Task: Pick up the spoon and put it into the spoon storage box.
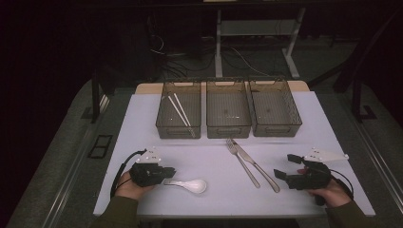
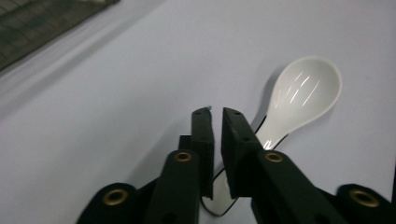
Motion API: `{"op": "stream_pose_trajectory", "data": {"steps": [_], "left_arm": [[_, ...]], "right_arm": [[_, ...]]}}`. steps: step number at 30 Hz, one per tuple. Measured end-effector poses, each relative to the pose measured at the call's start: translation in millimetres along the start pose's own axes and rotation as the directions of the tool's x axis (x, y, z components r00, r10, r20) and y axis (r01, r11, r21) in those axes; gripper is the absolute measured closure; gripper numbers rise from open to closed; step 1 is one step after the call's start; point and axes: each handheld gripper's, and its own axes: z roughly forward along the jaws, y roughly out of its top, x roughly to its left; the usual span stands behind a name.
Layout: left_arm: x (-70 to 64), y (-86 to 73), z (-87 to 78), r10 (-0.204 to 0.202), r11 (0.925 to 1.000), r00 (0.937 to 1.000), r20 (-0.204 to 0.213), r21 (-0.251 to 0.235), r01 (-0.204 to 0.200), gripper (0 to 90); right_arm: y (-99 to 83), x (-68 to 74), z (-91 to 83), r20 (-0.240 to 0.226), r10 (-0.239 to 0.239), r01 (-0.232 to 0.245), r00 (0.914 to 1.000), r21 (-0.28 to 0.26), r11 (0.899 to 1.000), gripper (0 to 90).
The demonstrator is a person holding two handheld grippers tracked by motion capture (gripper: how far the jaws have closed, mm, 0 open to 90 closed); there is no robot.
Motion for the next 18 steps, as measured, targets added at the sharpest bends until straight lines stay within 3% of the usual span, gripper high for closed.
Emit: {"op": "stream_pose_trajectory", "data": {"steps": [4, 9, 18], "left_arm": [[-5.0, 6.4, 0.4, -0.010, 0.9989, 0.9999, 0.012, -0.046, 0.011, 69.8], [-12.8, 17.7, 4.2, 0.008, 0.9963, 0.9993, 0.038, -0.086, -0.005, 58.8], [-19.7, 42.0, 19.5, 0.045, 0.9960, 0.9930, 0.109, -0.082, -0.036, 43.0]], "right_arm": [[0.2, -0.4, -0.4, 0.000, -0.001, 0.001, 1.0000, -0.004, 1.000, 15.6], [0.3, -0.8, -0.9, 0.003, 0.002, -0.002, 1.0000, -0.008, 1.000, 15.6], [0.7, 0.4, 0.5, -0.005, -0.005, 0.005, 1.0000, -0.015, 1.000, 15.6]]}}
